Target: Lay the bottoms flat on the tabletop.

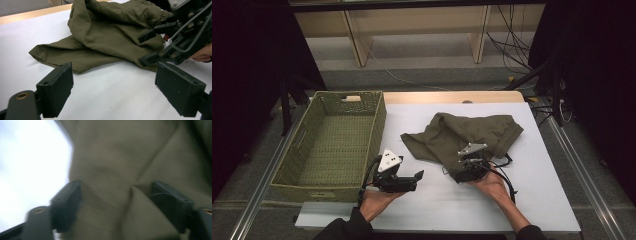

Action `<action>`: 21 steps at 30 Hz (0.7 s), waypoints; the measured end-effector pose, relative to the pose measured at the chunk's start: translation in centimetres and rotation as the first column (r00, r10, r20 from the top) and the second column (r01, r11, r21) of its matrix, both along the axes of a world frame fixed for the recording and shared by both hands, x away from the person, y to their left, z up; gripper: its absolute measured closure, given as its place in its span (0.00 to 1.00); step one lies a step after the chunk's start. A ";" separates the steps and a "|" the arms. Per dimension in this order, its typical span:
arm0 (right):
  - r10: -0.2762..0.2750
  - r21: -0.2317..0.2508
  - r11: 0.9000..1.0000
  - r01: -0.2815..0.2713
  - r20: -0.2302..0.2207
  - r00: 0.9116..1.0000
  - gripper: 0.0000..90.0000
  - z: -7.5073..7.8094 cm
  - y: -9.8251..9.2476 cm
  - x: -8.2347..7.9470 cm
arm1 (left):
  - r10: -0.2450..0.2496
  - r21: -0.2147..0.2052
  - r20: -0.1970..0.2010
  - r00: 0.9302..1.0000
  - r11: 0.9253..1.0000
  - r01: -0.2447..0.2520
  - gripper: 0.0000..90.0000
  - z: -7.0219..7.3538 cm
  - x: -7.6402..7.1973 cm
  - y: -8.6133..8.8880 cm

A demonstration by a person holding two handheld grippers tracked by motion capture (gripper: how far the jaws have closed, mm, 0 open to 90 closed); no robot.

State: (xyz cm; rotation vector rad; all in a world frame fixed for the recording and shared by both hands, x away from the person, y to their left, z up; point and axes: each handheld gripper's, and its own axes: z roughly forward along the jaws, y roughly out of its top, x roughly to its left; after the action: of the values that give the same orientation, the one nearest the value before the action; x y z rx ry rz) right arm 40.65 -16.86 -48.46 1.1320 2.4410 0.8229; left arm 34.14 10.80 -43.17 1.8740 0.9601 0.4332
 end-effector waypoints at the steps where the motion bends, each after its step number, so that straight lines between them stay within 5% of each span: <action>1: -0.008 0.013 1.000 0.008 -0.001 1.000 0.38 0.0 -0.1 0.1 | 0.000 0.000 0.001 1.000 1.000 0.000 0.16 0.0 0.0 0.0; 6: -0.033 0.022 0.999 0.033 0.011 0.999 0.71 0.3 -0.9 0.2 | 0.001 0.001 -0.003 1.000 1.000 -0.001 0.16 -0.1 0.0 0.0; 10: -0.027 0.021 0.999 0.027 -0.003 1.000 0.87 0.6 -1.4 0.3 | 0.000 0.003 -0.002 1.000 1.000 0.000 0.16 -0.1 0.1 0.0; 21: 0.010 0.054 0.999 -0.006 -0.067 0.998 0.97 2.3 -4.6 -3.4 | 0.011 -0.005 0.000 1.000 1.000 -0.011 0.17 0.1 0.2 0.1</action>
State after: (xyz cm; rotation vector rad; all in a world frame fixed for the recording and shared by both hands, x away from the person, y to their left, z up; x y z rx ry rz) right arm 37.29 -21.44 -46.17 1.1879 2.4934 0.8716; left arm 34.29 10.94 -43.07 1.8648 0.9704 0.4371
